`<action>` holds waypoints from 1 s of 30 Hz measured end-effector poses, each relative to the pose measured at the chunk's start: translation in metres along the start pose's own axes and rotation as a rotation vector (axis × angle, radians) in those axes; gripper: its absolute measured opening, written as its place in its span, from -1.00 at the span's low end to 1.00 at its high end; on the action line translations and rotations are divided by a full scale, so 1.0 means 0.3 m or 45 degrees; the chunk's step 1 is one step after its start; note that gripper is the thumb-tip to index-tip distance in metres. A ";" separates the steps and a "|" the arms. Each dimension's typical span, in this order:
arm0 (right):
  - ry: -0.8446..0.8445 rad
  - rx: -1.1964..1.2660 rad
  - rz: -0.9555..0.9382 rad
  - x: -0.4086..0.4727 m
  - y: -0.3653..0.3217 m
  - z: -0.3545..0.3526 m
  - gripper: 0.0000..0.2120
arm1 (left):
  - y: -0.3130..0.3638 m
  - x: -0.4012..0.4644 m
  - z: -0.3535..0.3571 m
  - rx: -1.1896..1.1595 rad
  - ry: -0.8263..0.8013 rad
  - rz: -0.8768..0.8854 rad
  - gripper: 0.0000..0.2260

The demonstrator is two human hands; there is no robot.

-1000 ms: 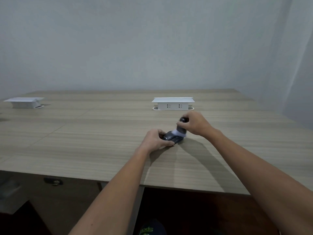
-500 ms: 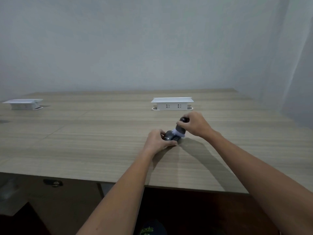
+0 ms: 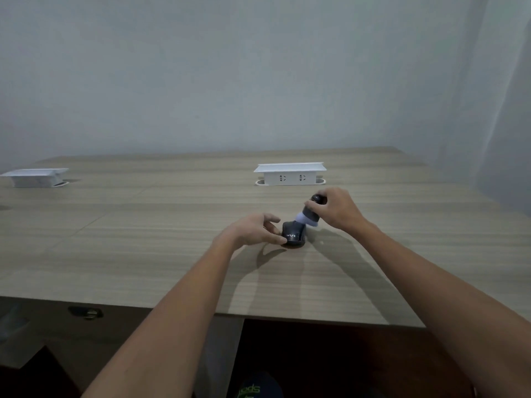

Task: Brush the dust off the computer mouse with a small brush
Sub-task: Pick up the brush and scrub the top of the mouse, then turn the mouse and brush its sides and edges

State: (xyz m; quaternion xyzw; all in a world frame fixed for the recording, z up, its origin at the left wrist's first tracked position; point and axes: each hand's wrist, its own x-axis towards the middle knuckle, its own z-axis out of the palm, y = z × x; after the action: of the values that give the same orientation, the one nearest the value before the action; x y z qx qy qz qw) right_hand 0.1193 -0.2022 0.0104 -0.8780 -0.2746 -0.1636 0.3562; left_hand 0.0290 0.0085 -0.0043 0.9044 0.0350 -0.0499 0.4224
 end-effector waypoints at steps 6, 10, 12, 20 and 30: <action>-0.133 0.122 0.068 -0.009 0.015 -0.009 -0.59 | 0.023 0.025 -0.012 0.145 -0.068 0.050 -0.45; -0.030 0.055 0.058 -0.003 0.029 -0.034 -0.60 | 0.024 0.039 -0.015 0.165 -0.075 0.069 -0.44; -0.093 0.208 0.077 -0.012 0.035 -0.029 -0.61 | 0.026 0.044 -0.012 0.170 -0.067 0.079 -0.43; -0.102 0.219 0.042 -0.039 0.080 -0.024 -0.74 | 0.025 0.061 0.033 0.098 -0.020 0.102 -0.51; -0.194 0.317 -0.042 -0.053 0.088 -0.055 -0.83 | 0.038 0.080 0.018 0.120 -0.104 0.060 -0.47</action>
State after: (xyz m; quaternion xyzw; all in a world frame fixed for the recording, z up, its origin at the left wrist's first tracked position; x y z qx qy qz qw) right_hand 0.1210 -0.2356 0.0000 -0.8323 -0.3334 -0.0671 0.4378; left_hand 0.0538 -0.0025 -0.0021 0.9210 -0.0061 -0.0782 0.3815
